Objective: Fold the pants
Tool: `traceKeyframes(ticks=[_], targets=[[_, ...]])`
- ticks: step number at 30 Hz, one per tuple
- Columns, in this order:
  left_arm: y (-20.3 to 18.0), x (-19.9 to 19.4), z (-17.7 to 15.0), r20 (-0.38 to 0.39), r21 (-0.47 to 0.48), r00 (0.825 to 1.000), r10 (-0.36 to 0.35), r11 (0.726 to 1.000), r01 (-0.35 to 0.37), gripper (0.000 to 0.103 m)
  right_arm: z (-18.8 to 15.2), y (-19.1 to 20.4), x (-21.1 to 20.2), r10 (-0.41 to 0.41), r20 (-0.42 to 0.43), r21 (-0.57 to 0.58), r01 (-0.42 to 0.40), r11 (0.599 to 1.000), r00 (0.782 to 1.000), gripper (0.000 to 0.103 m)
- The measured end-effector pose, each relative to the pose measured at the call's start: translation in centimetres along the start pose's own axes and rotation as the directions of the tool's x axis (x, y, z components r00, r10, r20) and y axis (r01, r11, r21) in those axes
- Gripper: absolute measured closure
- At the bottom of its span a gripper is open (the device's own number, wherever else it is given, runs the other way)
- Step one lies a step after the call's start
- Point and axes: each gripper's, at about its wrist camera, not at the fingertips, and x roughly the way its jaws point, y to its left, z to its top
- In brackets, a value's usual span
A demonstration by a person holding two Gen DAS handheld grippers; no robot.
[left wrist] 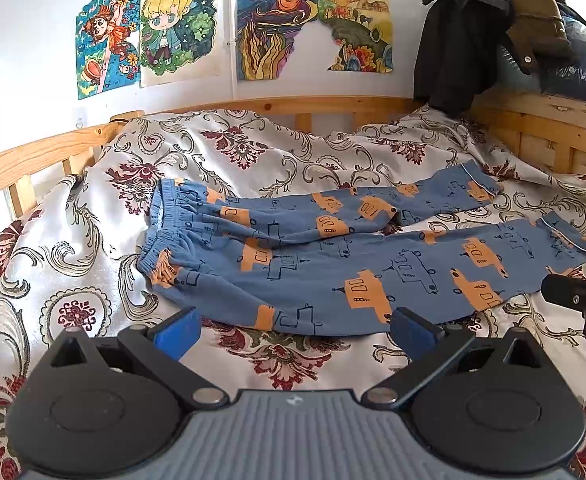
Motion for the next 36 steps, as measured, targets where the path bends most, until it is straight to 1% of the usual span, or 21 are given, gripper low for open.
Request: traceKeyframes(ticks=[20, 22, 23, 25, 27, 31, 34, 35, 36], targets=[[-0.3, -0.1, -0.1, -0.018, 0.012, 1.0, -0.008, 1.0, 0.008, 0.0, 0.0, 0.0, 0.0, -0.002, 0.002, 0.0, 0.002, 1.0, 1.0, 0.001], [-0.2, 0.2, -0.1, -0.035, 0.0, 0.999, -0.019, 1.0, 0.019, 0.0, 0.1, -0.1, 0.0, -0.007, 0.002, 0.003, 0.007, 1.0, 1.0, 0.001], [-0.1, 0.4, -0.1, -0.052, -0.012, 0.998, -0.037, 0.999, 0.037, 0.0, 0.1, -0.1, 0.0, -0.012, 0.003, 0.006, 0.012, 1.0, 1.0, 0.001], [0.4, 1.1, 0.1, -0.111, -0.053, 0.99, -0.088, 0.995, 0.083, 0.0, 0.3, -0.1, 0.1, -0.029, 0.0, 0.01, 0.029, 1.0, 1.0, 0.001], [0.9, 1.8, 0.7, -0.152, -0.095, 0.983, -0.108, 0.991, 0.094, 0.0, 0.6, -0.3, 0.3, -0.043, 0.0, 0.013, 0.043, 0.999, 0.999, 0.001], [2.2, 3.4, 3.1, -0.19, -0.171, 0.977, -0.101, 0.983, 0.068, 0.0, 1.4, -1.1, 1.0, -0.033, 0.017, 0.033, 0.032, 0.999, 0.999, 0.001], [2.8, 5.5, 6.1, -0.249, -0.205, 0.962, -0.116, 0.977, 0.065, 0.0, 2.3, -2.3, 2.0, 0.016, 0.017, 0.055, -0.017, 0.998, 1.0, 0.0], [3.0, 6.3, 7.4, -0.258, -0.195, 0.959, -0.12, 0.978, 0.07, 0.0, 2.7, -2.7, 2.4, 0.047, 0.005, 0.07, -0.047, 0.996, 0.999, 0.001], [3.0, 7.1, 8.7, -0.255, -0.173, 0.96, -0.119, 0.982, 0.076, 0.0, 3.2, -3.1, 3.0, 0.076, -0.005, 0.075, -0.075, 0.994, 0.997, 0.0]])
